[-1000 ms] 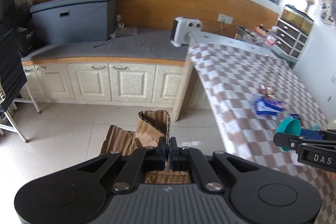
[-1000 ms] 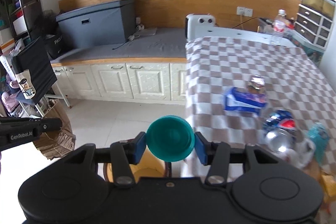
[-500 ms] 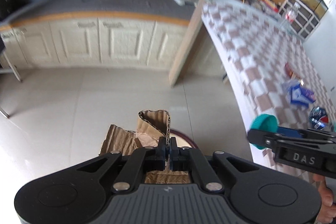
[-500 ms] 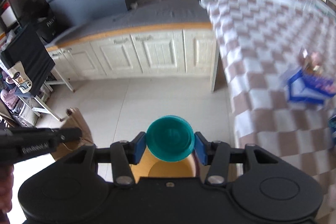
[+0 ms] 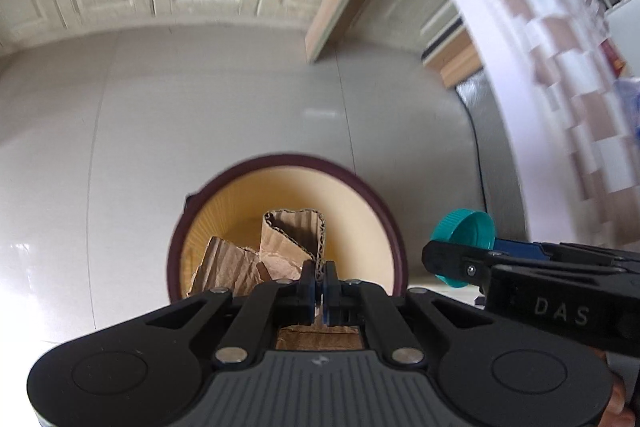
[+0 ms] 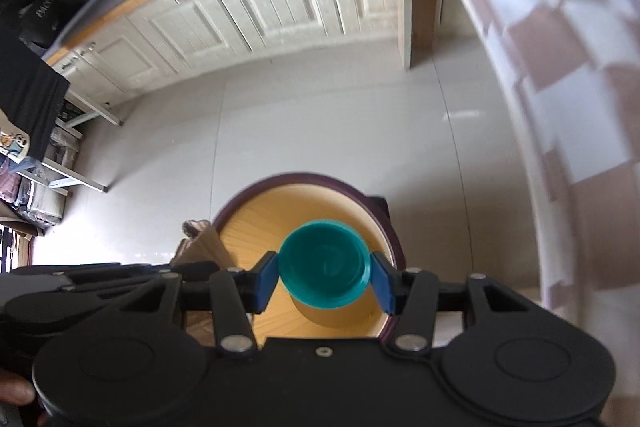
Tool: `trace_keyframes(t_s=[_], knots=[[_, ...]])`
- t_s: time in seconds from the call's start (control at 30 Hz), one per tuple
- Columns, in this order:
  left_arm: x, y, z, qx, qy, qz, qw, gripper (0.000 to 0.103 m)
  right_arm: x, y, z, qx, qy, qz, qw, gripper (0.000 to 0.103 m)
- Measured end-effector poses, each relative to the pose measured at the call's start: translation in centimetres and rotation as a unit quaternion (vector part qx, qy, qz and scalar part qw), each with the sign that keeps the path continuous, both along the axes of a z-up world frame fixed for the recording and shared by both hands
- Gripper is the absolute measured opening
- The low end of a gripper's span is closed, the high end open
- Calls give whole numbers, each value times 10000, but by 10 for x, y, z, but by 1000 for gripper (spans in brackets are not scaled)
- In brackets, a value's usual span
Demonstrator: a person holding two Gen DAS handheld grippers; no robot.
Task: Collect trash
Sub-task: 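Carry the teal lid and cardboard with both grippers over the beige bin, then open the left gripper dropping the cardboard while the right gripper releases the lid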
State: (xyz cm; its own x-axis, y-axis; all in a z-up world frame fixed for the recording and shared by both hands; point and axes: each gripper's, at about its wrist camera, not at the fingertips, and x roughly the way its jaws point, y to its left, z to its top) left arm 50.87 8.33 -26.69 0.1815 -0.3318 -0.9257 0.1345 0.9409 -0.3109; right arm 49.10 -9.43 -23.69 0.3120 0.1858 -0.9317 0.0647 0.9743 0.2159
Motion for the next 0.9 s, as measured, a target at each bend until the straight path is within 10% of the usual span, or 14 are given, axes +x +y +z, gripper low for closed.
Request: trace_keyframes(t_s=[0.4,0.9], knots=[[12,-9,-70,109,466,-405,9980,5,13,-14,-63,293,724,-533,9955,50],[3,6,-81,584,520,-392,9962,67,24,-12,-87,811,768,-710,9912,58]])
